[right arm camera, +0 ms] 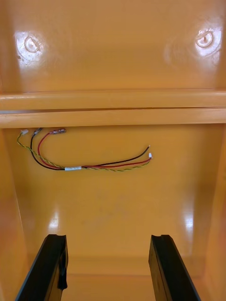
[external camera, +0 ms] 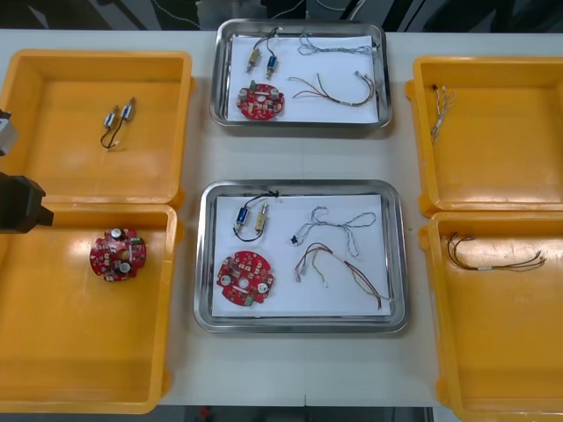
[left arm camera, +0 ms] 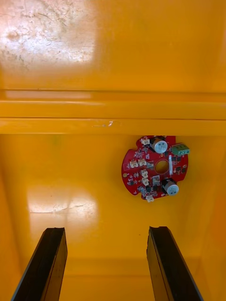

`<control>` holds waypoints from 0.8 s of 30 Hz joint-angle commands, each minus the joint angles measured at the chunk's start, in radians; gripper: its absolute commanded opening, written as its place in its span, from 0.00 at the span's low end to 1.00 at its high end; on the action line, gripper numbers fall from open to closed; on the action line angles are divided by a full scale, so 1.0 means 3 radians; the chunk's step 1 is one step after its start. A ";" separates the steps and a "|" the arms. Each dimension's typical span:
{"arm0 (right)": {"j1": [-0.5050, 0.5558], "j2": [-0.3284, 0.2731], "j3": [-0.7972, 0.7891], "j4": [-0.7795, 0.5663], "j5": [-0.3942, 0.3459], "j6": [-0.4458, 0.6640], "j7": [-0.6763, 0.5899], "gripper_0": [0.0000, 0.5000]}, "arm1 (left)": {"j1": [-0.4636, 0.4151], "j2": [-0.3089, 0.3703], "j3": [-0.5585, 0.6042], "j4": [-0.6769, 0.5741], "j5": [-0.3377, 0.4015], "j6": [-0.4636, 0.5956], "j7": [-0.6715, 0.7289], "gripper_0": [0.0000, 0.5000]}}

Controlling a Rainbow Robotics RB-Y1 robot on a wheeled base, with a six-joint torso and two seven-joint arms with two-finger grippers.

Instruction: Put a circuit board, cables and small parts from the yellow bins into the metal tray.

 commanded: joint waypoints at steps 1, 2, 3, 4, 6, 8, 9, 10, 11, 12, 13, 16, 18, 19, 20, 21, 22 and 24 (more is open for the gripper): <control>0.0041 -0.0134 0.0048 -0.0096 -0.0030 0.0009 -0.0131 1.00 | 0.0081 0.0031 0.0160 -0.0098 -0.0064 0.0023 -0.0360 1.00; 0.0036 -0.0134 0.0048 -0.0096 -0.0030 0.0009 -0.0136 1.00 | 0.0101 0.0000 0.0160 -0.0104 -0.0100 0.0023 -0.0375 1.00; 0.0041 -0.0134 0.0048 -0.0096 -0.0030 0.0009 -0.0141 1.00 | 0.0112 -0.0016 0.0160 -0.0098 -0.0120 0.0023 -0.0385 1.00; 0.0036 -0.0134 0.0054 -0.0096 -0.0030 0.0009 -0.0141 1.00 | 0.0127 -0.0026 0.0160 -0.0098 -0.0141 0.0023 -0.0396 1.00; 0.0036 -0.0134 0.0059 -0.0096 -0.0030 0.0009 -0.0146 1.00 | 0.0137 -0.0031 0.0165 -0.0098 -0.0166 0.0023 -0.0411 1.00; 0.0036 -0.0134 0.0059 -0.0096 -0.0030 0.0009 -0.0151 1.00 | 0.0132 -0.0031 0.0160 -0.0098 -0.0166 0.0023 -0.0421 1.00; 0.0041 -0.0134 0.0059 -0.0096 -0.0030 0.0009 -0.0151 1.00 | 0.0132 -0.0031 0.0165 -0.0098 -0.0166 0.0023 -0.0421 1.00; 0.0041 -0.0129 0.0059 -0.0096 -0.0030 0.0009 -0.0156 1.00 | 0.0137 -0.0036 0.0165 -0.0098 -0.0156 0.0023 -0.0426 1.00; 0.0041 -0.0134 0.0059 -0.0096 -0.0035 0.0009 -0.0156 1.00 | 0.0137 -0.0036 0.0160 -0.0098 -0.0151 0.0023 -0.0426 1.00; 0.0041 -0.0129 0.0059 -0.0096 -0.0035 0.0009 -0.0156 1.00 | 0.0137 -0.0036 0.0165 -0.0098 -0.0146 0.0023 -0.0426 1.00; 0.0041 -0.0134 0.0059 -0.0096 -0.0030 0.0009 -0.0161 1.00 | 0.0142 -0.0036 0.0165 -0.0098 -0.0135 0.0023 -0.0426 1.00; 0.0041 -0.0134 0.0064 -0.0096 -0.0030 0.0009 -0.0166 1.00 | 0.0137 -0.0036 0.0160 -0.0098 -0.0110 0.0023 -0.0416 1.00; 0.0041 -0.0134 0.0064 -0.0096 -0.0030 0.0009 -0.0166 1.00 | 0.0137 -0.0036 0.0160 -0.0098 -0.0105 0.0023 -0.0416 1.00; 0.0041 -0.0134 0.0064 -0.0096 -0.0030 0.0009 -0.0166 1.00 | 0.0137 -0.0036 0.0160 -0.0098 -0.0105 0.0023 -0.0416 1.00; 0.0041 -0.0134 0.0064 -0.0096 -0.0030 0.0009 -0.0171 1.00 | 0.0137 -0.0036 0.0160 -0.0098 -0.0105 0.0023 -0.0416 1.00; 0.0041 -0.0129 0.0064 -0.0096 -0.0030 0.0009 -0.0177 1.00 | 0.0137 -0.0036 0.0160 -0.0098 -0.0105 0.0023 -0.0416 1.00; 0.0041 -0.0129 0.0064 -0.0096 -0.0030 0.0009 -0.0177 1.00 | 0.0137 -0.0036 0.0160 -0.0098 -0.0105 0.0023 -0.0416 1.00; 0.0041 -0.0134 0.0064 -0.0096 -0.0035 0.0009 -0.0177 1.00 | 0.0137 -0.0036 0.0160 -0.0098 -0.0105 0.0023 -0.0416 1.00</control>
